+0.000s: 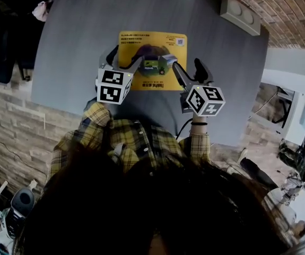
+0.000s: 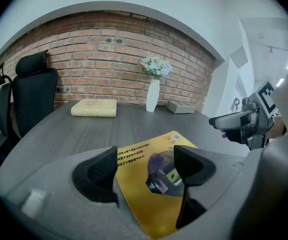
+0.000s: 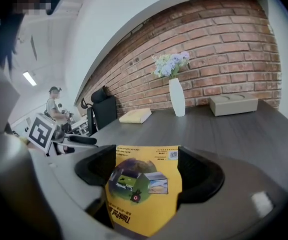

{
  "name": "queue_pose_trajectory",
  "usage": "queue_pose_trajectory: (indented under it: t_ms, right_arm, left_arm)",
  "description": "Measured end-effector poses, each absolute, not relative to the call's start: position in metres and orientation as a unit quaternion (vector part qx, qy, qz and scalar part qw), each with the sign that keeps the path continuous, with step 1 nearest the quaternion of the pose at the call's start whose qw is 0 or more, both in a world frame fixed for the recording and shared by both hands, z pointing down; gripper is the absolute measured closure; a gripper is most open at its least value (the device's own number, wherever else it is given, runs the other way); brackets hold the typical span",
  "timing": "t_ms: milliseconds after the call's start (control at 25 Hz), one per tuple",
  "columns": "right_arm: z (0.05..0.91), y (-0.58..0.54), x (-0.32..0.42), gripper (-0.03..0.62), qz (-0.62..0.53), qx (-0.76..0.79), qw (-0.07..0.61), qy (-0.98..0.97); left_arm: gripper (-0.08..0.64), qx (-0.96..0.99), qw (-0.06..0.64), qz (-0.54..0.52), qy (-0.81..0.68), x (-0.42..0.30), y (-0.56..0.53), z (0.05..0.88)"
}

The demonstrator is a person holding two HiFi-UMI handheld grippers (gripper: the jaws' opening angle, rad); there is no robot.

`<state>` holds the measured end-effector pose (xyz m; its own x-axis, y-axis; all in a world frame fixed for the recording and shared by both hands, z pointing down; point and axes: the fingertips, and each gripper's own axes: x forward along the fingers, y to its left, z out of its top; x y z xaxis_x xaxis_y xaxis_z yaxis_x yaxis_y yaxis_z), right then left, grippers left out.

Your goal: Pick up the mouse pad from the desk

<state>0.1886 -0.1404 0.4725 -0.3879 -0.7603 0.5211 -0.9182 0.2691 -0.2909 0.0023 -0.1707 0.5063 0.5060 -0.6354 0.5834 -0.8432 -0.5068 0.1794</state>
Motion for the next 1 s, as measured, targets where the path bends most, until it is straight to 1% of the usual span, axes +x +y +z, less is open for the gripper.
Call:
queue_pose_trajectory:
  t_ms: [440,1000]
  right_arm:
    - [0.522,-0.143,0.199,0.227,0.352,0.520,0.140,-0.766]
    - [0.545,-0.144,0.203,0.233,0.416,0.497,0.104,-0.754]
  left_arm:
    - [0.210,0.810,0.247,0.291,-0.445,-0.012,-0.165,0.565]
    - [0.223,0.790,0.258,0.338,-0.442,-0.017,-0.159,0.604]
